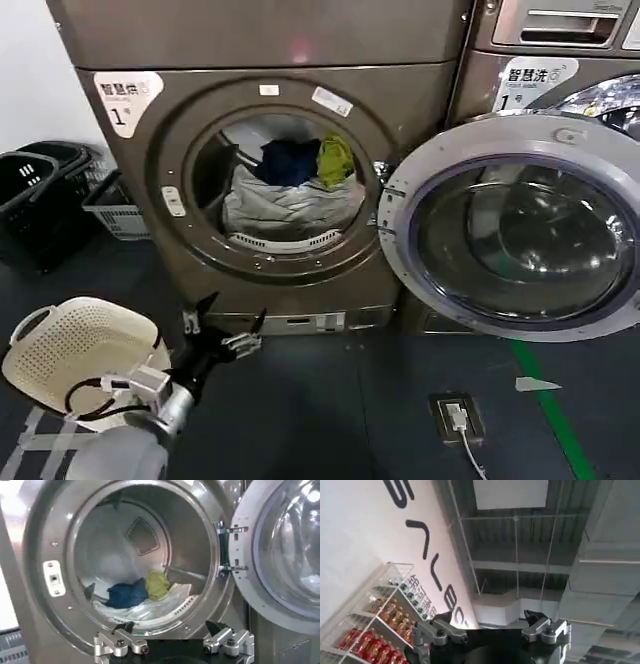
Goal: Grasp the clothes from the dryer.
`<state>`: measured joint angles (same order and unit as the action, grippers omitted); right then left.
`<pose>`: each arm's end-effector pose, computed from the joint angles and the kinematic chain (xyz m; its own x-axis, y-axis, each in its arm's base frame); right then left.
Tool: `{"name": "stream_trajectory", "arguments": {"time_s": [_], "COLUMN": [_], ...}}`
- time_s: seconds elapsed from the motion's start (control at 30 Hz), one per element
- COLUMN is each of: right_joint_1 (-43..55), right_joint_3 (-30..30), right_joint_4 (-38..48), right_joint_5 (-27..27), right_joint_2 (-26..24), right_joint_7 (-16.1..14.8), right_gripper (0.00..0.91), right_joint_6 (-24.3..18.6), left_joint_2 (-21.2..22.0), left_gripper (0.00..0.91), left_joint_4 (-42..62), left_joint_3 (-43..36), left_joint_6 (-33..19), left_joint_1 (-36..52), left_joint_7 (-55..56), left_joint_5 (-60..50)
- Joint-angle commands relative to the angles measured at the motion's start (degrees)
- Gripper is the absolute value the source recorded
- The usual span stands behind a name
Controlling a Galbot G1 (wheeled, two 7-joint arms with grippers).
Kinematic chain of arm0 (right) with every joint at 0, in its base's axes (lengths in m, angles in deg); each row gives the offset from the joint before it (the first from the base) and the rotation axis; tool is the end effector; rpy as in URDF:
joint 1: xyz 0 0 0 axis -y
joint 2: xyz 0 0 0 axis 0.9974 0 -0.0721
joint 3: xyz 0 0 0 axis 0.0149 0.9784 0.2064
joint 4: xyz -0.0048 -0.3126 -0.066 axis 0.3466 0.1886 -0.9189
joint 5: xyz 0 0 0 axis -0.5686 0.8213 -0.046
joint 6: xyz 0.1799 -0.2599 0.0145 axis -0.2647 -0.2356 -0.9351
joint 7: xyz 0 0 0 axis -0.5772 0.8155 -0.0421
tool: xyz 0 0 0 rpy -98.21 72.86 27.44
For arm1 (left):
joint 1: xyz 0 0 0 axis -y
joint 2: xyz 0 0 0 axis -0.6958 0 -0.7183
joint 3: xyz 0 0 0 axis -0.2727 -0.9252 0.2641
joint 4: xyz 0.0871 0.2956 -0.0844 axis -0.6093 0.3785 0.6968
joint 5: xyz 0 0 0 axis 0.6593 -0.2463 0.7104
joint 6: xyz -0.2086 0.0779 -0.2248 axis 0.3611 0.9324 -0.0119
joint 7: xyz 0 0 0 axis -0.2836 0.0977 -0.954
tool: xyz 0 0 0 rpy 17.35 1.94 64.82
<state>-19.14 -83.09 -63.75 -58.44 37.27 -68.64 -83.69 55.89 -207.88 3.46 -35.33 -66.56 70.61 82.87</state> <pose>-0.0847 -0.3894 0.0372 -0.3072 0.6287 -0.7144 0.9504 0.1640 -0.2644 0.1835 0.0186 -0.1848 -0.9329 0.3198 0.1657 0.3440 0.9274 0.1469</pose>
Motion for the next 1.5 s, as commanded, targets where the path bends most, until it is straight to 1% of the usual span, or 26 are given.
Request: {"name": "stream_trajectory", "arguments": {"time_s": [0.03, 0.57, 0.73, 0.77, 0.83, 1.17, 1.5], "right_joint_1": [-0.1, 0.7, 0.6, 0.5, 0.3, 0.8, 2.2], "right_joint_3": [0.0, 1.0, 1.0, 1.3, 1.4, 1.3, 2.5], "right_joint_4": [0.0, 0.8, 1.0, 1.0, 0.9, 1.2, 1.1], "right_joint_5": [0.0, 0.3, 1.4, 1.8, 1.7, -0.5, -1.5], "right_joint_2": [0.2, 0.2, 0.1, 0.1, 0.1, 0.1, 0.1], "right_joint_7": [0.0, -0.8, 0.2, 1.4, 2.0, 1.8, 1.4], "right_gripper": [0.907, 0.907, 0.907, 0.907, 0.907, 0.907, 0.907], "right_joint_6": [0.0, -0.4, -0.3, 0.0, 0.1, -1.2, -1.3], "left_joint_2": [0.2, 0.2, 0.4, 0.3, 0.2, 0.6, 1.1], "left_gripper": [0.907, 0.907, 0.907, 0.907, 0.907, 0.907, 0.907], "left_joint_4": [-0.1, -1.5, -2.0, -2.1, -2.3, -3.1, -4.2], "left_joint_3": [-0.3, 0.1, 1.4, 1.6, 1.8, 2.4, 3.0], "left_joint_6": [-0.3, -0.1, 0.1, 0.2, 0.3, 0.4, 0.3], "left_joint_1": [-0.2, -1.6, -1.3, -1.3, -1.3, -1.8, -2.5], "left_joint_7": [0.1, 0.4, 0.6, 0.7, 0.9, 2.0, 2.8], "left_joint_5": [-0.7, -0.8, -0.7, -0.7, -0.7, -0.8, -0.9]}}
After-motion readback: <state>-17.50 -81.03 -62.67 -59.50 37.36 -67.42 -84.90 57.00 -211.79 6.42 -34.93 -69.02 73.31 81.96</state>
